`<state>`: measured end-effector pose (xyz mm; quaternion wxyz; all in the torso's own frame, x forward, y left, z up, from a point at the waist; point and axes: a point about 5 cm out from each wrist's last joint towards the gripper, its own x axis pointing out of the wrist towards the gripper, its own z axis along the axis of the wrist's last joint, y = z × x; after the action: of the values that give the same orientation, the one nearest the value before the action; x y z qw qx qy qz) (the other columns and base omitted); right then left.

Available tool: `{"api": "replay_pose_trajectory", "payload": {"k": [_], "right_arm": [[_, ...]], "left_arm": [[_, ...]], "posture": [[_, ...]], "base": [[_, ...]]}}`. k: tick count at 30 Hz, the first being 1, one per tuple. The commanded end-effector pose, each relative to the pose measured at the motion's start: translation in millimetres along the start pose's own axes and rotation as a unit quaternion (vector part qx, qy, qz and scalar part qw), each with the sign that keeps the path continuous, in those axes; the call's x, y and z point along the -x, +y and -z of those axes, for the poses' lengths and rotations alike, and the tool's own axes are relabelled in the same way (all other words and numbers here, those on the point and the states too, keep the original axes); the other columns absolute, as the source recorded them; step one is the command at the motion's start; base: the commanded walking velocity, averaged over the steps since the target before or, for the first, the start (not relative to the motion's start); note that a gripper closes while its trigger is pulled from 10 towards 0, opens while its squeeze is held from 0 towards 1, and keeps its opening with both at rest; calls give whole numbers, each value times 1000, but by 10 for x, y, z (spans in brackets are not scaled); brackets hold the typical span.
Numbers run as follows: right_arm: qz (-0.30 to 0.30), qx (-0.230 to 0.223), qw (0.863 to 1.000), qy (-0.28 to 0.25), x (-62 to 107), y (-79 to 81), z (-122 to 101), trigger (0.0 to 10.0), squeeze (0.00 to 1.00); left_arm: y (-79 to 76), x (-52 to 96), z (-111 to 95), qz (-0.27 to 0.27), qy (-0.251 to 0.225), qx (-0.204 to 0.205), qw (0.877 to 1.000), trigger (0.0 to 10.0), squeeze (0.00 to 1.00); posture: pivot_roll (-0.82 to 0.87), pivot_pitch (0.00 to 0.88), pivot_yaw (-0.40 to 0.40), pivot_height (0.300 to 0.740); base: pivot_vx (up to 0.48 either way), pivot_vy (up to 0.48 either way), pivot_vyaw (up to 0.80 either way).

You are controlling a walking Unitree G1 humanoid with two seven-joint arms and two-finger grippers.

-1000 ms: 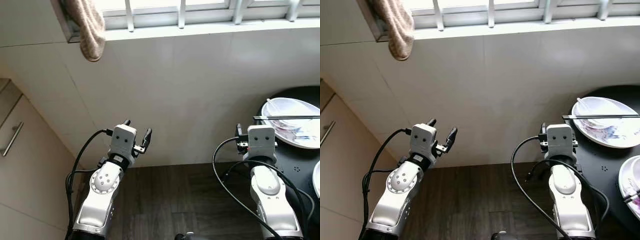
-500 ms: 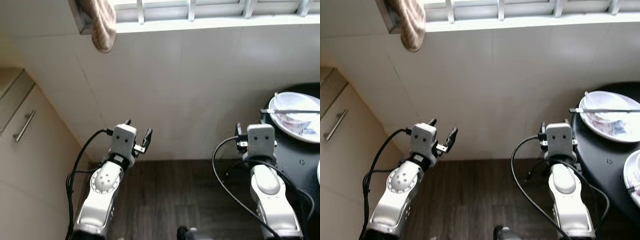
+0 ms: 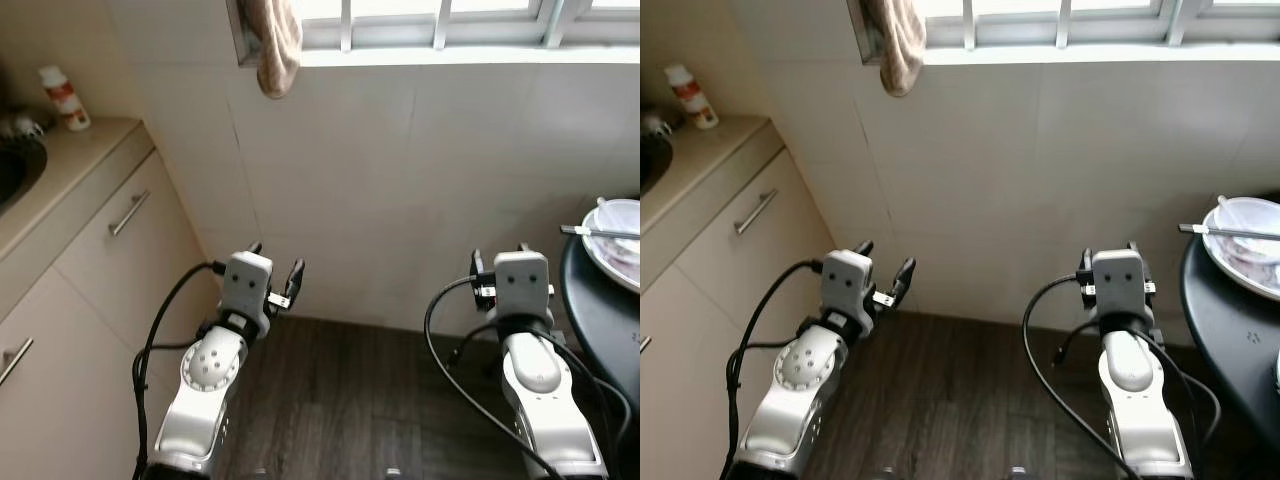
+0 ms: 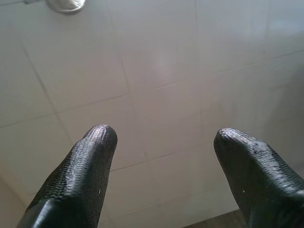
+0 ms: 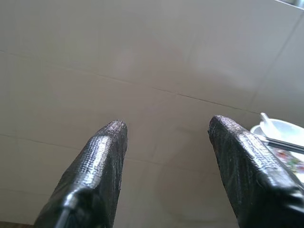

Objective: Kitchen organization

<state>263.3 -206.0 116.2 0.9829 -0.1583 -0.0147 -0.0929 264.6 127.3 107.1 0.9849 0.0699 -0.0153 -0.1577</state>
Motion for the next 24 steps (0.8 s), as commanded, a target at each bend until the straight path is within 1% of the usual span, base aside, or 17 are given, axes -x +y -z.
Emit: {"api": "replay_pose_trajectory", "payload": {"k": [1,11,24], "right_arm": [[0,3,1000,-9,-11,3,-39,10000,0],[-1,5,1000,-8,-10,6,-27,10000,0],[-3,8,1000,-11,-12,14,-26,10000,0]], "left_arm": [[22,-10,-15,1,0,-1,1000,10000,0],[16,-11,-5,1,-1,3,1000,10000,0],[24,-15,-6,-3,-4,1,1000,10000,0]], "posture": [[-126,33,31,740],[-125,27,29,740],[-126,17,28,740]], "base": [[0,0,0],[-436,0,0],[0,0,0]]}}
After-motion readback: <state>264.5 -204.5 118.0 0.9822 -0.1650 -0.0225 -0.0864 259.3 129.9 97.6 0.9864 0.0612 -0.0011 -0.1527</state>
